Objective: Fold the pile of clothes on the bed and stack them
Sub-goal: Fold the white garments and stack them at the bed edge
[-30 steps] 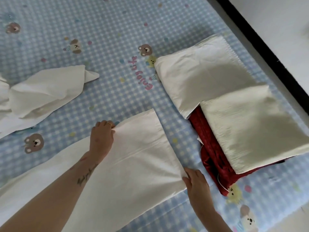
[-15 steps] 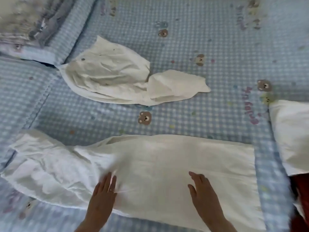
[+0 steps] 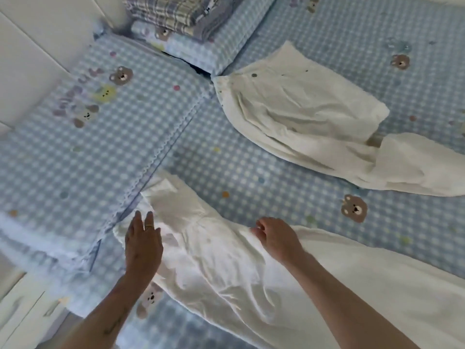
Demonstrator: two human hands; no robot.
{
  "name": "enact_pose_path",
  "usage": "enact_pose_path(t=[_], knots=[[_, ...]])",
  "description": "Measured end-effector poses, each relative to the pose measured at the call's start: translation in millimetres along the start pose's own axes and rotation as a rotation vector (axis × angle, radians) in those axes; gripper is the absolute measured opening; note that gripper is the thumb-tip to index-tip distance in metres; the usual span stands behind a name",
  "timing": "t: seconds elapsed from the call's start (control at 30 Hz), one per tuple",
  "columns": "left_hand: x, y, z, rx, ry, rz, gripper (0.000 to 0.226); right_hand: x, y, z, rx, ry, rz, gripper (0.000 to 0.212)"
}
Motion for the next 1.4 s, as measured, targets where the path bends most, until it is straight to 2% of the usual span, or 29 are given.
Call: enact_pose_path(t=[0.1,0.17,0.27,0.43,0.57,0.67,0.73,0.77,0.87,0.93,1.03,1.1,1.2,1.23,1.27,1.33,1.4], knots=[[40.4,32.1,-3.5,-0.128,0.114,0.116,0.054,22.1,22.9,-24.2,-0.015,0.146,-0.062,0.028],[54.2,36.5,-7.5,-0.293,0.156,0.11,0.053,29.3,23.7,-26.2,-0.063,0.09,-0.097,0.027],[52.4,21.5,-9.6,-0.627,0.069,0.112,0.044,36.8,13.7,-10.3,-0.139,-0.067,-0.192,0.016],[59.9,-4.8,-0.2,-1.052,0.071,0.347,0.021,60.3,52.5,-13.6,-0.138,-0.009,-0.034,0.016],[34.2,11.1,20.7,-1.096,-0.024,0.492,0.01,85.1,78.5,-8.2,-0.058,0.003,-0.014,0.022],[-18.6,54.0,18.4,-1.109,-0.118,0.69,0.006,100.3,97.2,-10.9,-0.005,0.04,0.014,0.019],[-47.7,81.9,2.0,-1.094,-0.12,0.829,0.009,109.4,108.9,-19.4,-0.001,0.082,0.043,0.021],[-56.0,90.3,-7.6,-1.071,-0.072,0.867,0.013,114.4,114.9,-24.3,-0.001,0.102,0.059,0.022],[-57.9,98.0,-25.4,-1.123,0.056,0.796,0.015,127.9,138.1,-42.2,0.104,0.219,0.066,0.029],[-47.3,97.8,-24.5,-1.14,0.057,0.707,0.007,135.2,156.4,-57.7,0.171,0.365,0.06,0.034],[-31.1,94.9,-22.2,-1.143,0.028,0.699,0.012,145.4,173.6,-74.3,0.096,0.492,0.116,0.025],[-25.5,91.4,-23.1,-1.163,0.014,0.736,0.01,155.4,178.1,-74.3,0.068,0.461,0.113,0.018],[-21.0,85.7,-23.8,-1.07,0.028,0.778,0.004,170.8,186.0,-57.5,-0.055,0.21,0.14,0.014],[-18.6,84.8,-23.9,-1.054,0.026,0.769,0.004,173.9,195.7,-52.2,-0.039,0.141,0.212,0.017],[-15.2,84.0,-24.5,-1.074,0.017,0.748,0.004,176.0,208.8,-48.9,0.023,0.141,0.314,0.022],[-8.0,82.3,-26.1,-1.154,-0.007,0.702,0.004,176.9,242.0,-52.1,0.117,0.388,0.497,0.037],[-4.0,82.2,-26.8,-1.194,-0.013,0.669,0.004,177.0,265.3,-64.7,-0.038,0.673,0.593,0.051]])
Point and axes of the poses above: each hand's wrist, its own x-axis towards the middle knuckle, its own z-axis out of the back of the hand, y = z × x, the point moved 4 cm from there along x, towards the middle knuckle, and after that the axes turned 5 degrees about y, right-handed, at the moved point
